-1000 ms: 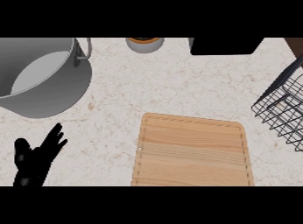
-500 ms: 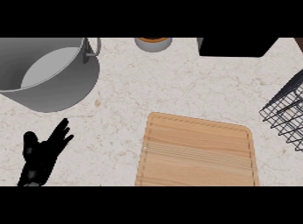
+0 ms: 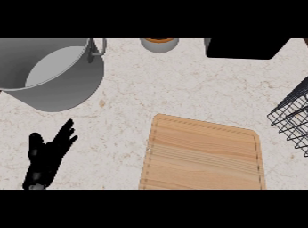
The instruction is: Pick the lemon from the cutting board and place it in the basket
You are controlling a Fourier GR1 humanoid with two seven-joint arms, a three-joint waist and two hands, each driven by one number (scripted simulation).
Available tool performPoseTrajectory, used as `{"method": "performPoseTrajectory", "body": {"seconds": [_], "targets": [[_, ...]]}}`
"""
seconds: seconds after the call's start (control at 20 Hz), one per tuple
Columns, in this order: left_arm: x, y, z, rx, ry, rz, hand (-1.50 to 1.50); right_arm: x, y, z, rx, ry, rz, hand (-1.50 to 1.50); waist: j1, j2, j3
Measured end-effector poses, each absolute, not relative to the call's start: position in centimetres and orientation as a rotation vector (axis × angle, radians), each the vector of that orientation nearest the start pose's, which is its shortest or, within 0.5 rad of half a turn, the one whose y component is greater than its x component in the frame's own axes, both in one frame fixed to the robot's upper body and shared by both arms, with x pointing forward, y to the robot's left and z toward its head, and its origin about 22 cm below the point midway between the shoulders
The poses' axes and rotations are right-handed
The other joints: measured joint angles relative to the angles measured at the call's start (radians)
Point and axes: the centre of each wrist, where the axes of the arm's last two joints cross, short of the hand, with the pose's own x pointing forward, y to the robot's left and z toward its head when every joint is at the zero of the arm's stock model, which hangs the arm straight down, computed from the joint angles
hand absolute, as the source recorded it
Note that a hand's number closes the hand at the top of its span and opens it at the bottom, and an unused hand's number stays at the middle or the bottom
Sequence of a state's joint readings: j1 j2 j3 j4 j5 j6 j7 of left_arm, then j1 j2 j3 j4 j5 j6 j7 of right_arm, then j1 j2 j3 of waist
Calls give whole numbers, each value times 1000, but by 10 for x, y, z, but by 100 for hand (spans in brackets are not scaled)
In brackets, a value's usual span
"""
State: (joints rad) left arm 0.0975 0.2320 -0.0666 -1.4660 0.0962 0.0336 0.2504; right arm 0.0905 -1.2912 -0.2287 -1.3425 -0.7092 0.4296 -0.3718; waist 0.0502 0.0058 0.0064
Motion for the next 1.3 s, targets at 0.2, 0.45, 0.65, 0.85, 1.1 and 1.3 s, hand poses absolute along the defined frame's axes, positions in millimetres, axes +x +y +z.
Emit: {"method": "performPoseTrajectory", "body": {"seconds": [0.2,0.45,0.65,0.85,1.1,1.3], "targets": [[213,283,-35,121,-1119,-83,0,236,-511,217,-237,-1734,544,150,2,-1,1],[214,287,-33,136,-1106,-78,0,256,-519,198,-277,-1712,535,150,-1,-1,2],[217,287,-33,132,-1099,-80,0,265,-526,187,-450,-1679,571,150,3,1,3],[217,287,-31,133,-1096,-80,0,273,-535,179,-526,-1689,652,-150,1,1,3],[214,289,-35,143,-1101,-70,0,281,-547,171,-527,-1733,664,-150,-9,-3,4],[213,288,-34,132,-1115,-71,0,283,-560,181,-547,-1746,599,-150,-6,-1,4]]}}
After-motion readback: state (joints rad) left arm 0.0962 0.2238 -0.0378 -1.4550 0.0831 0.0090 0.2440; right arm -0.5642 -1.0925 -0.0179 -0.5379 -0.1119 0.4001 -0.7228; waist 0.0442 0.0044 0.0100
